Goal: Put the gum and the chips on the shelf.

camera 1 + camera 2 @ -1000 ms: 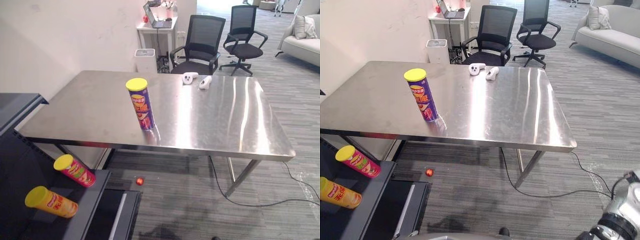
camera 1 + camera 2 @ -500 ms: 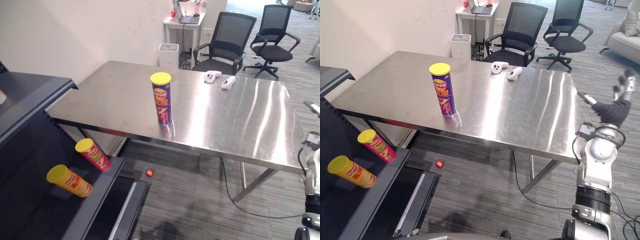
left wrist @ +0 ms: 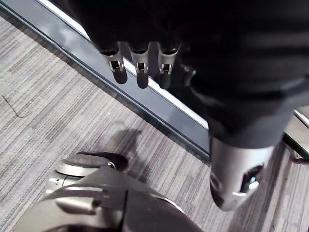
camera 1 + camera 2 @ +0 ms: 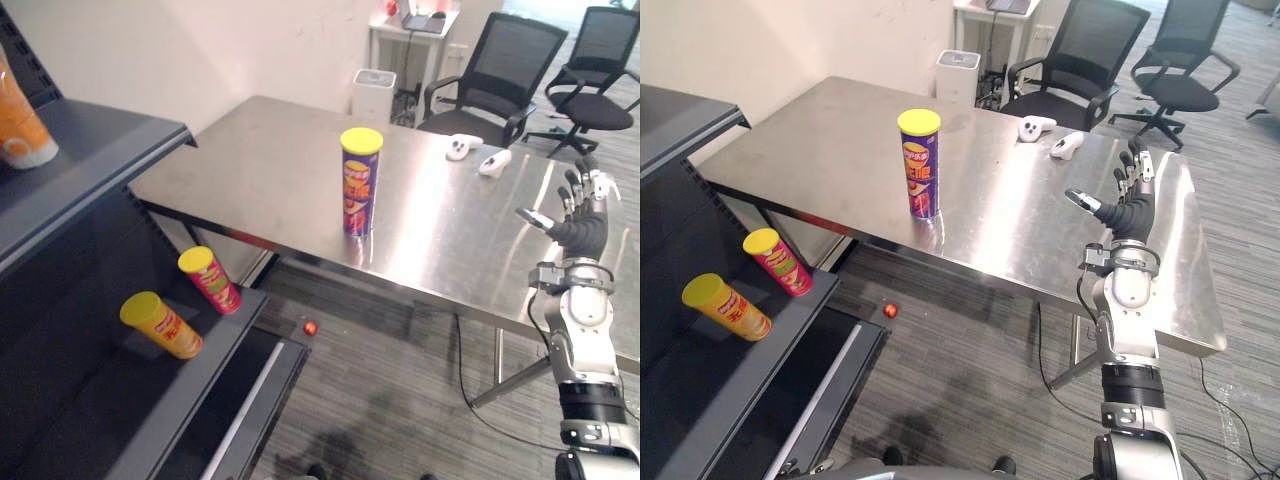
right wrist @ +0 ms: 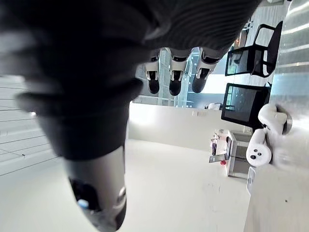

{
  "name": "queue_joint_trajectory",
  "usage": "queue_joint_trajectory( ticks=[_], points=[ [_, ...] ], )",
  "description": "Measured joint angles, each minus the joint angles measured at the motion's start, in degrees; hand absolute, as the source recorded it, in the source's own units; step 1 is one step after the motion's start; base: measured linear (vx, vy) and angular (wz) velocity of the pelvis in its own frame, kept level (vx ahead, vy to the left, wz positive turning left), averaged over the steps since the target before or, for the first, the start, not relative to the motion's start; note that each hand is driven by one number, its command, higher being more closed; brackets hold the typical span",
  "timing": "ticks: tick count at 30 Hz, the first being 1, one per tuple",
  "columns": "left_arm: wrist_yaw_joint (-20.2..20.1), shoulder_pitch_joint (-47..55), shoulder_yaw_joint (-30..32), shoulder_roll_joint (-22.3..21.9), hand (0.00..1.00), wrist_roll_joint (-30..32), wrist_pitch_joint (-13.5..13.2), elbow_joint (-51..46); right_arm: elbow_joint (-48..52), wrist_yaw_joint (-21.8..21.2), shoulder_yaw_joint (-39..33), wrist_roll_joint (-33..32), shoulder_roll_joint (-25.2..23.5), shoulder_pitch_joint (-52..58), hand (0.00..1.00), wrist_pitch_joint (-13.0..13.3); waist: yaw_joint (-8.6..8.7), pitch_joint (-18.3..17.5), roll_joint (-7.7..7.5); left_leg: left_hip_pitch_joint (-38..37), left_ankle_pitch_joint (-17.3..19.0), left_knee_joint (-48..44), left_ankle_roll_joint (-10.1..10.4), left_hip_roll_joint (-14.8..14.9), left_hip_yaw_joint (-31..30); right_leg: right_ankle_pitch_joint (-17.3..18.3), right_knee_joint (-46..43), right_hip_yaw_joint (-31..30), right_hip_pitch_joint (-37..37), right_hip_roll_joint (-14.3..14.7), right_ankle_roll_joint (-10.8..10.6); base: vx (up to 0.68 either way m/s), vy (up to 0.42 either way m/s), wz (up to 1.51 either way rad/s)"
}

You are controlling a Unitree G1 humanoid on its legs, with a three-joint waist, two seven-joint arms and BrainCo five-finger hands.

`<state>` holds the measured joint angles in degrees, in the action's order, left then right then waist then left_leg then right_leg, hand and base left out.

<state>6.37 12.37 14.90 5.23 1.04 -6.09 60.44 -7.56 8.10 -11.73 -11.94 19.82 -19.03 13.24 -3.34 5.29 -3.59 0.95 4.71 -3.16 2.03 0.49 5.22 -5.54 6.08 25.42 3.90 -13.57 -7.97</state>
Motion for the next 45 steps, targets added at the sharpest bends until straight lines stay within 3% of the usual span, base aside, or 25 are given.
queue_joint_trajectory(
  ticks=[6,9,18,29,45],
  points=[
    [0.02,-0.13,-1.16,0.17,0.0,-0.02,-0.06,-0.17,-0.15,-1.07,5.0,0.04,-0.67,-1.94,0.0,-0.1,-0.4,1.34,0.15,0.51,-0.3,-0.01,-0.02,-0.14,-1.11,0.06,0.0,1.07,0.2,0.0,0.08,-0.01,-0.011,0.1],
    [0.09,-0.18,-1.27,0.15,0.0,-0.24,-0.06,-0.17,-0.7,-1.07,6.58,0.11,-0.89,-3.21,0.0,-0.19,-1.41,1.73,0.2,0.63,-0.33,0.0,-0.04,-0.18,-1.21,0.06,0.0,1.16,0.16,0.0,0.08,0.0,-0.004,0.01],
    [0.21,-0.7,-1.93,0.69,0.0,-0.37,-0.09,-0.16,-7.63,-0.97,10.14,0.16,-3.12,-6.91,0.0,-1.34,-2.14,3.4,-0.06,0.96,-1.54,1.22,-0.04,-0.41,-2.57,0.07,0.0,2.4,0.19,-0.01,0.09,-0.01,-0.011,0.07],
    [0.76,-1.1,-2.37,0.69,0.0,-0.93,-0.02,-1.77,-13.85,-1.01,13.02,0.06,-4.22,-13.58,0.0,-2.97,-4.78,4.84,-0.1,1.58,-2.41,2.18,0.01,-0.4,-2.76,0.04,-0.01,2.49,-0.61,0.08,0.09,0.0,-0.002,0.01],
    [1.31,-1.1,-3.33,1.14,0.0,-0.94,-0.03,-2.29,-15.88,-1.07,16.77,0.13,-5.2,-18.59,0.0,-3.2,-5.14,6.87,-1.06,1.6,-3.66,3.74,0.13,-0.37,-3.31,0.03,-0.01,3.02,-0.84,0.17,0.09,0.0,-0.001,0.01]
  ],
)
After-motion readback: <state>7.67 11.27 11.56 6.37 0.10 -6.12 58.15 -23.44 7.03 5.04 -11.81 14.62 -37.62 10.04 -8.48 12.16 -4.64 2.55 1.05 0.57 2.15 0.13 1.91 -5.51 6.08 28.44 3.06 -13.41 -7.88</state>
